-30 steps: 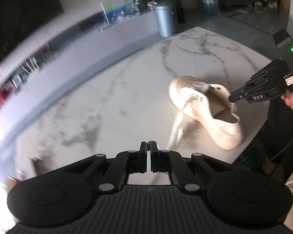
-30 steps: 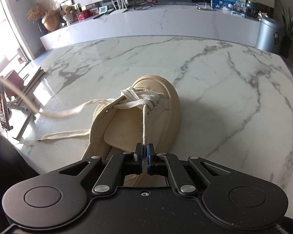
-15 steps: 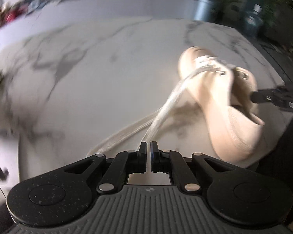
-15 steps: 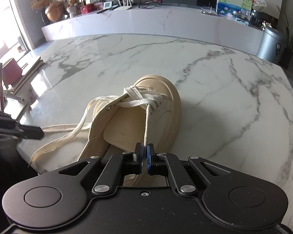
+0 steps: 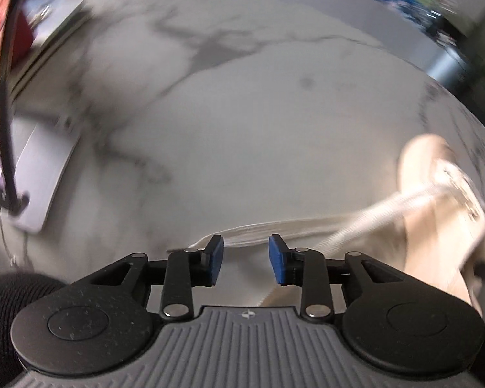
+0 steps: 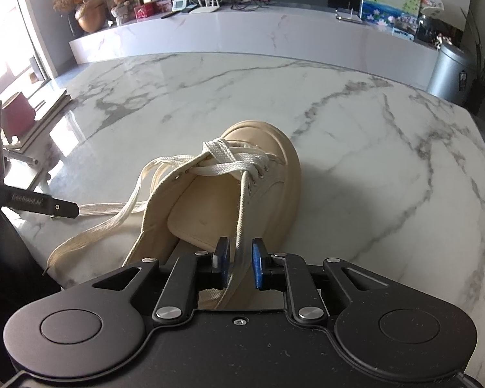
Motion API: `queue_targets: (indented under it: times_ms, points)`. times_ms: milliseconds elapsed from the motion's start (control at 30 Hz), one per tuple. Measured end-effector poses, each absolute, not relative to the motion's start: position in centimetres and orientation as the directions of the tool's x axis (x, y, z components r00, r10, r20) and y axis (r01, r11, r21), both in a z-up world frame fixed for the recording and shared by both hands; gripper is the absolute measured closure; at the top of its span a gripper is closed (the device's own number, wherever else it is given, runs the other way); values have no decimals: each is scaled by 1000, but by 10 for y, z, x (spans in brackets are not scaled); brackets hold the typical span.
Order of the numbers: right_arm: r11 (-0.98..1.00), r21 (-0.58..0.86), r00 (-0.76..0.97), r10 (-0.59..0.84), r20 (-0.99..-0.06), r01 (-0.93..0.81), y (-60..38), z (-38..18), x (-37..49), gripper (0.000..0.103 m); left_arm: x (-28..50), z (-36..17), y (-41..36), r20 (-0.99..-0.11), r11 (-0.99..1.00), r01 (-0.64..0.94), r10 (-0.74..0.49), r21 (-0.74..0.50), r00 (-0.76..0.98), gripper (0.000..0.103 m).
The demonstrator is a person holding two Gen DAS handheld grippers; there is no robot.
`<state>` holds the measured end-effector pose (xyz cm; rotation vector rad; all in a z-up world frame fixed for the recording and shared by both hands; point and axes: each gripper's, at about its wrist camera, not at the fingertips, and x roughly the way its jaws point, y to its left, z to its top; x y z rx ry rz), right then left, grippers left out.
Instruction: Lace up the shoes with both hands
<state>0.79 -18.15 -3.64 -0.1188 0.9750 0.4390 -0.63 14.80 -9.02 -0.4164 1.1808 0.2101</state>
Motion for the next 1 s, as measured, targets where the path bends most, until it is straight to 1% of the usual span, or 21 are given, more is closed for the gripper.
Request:
queue_targets:
  times_ms: [200,400,533,667,867,1000]
  points:
    - [902,99,481,314,-819,-421,-182,-37,8,89,5,-95,157,-938,857,-458,-79,-237,338,71]
    - [900,104,482,320,-816,-423,-185,-37,10,88,26,-95,157,-940,867,-449,-61,-217,336,71]
    - [898,105,480,324,-815,-428,-185,-37,11,87,59,-97,157,-943,877,-435,-57,-204,329,70]
    - [895,110,478,330,-814,-431,-186,-37,12,86,88,-99,152,-948,898,-408,-30,-165,317,70]
    - [892,116,476,339,-812,-437,-187,-37,15,83,119,-101,130,-948,950,-299,6,-94,318,72]
    - [887,124,473,349,-809,-444,-193,-38,19,81,131,-102,118,-944,969,-241,31,-51,327,79]
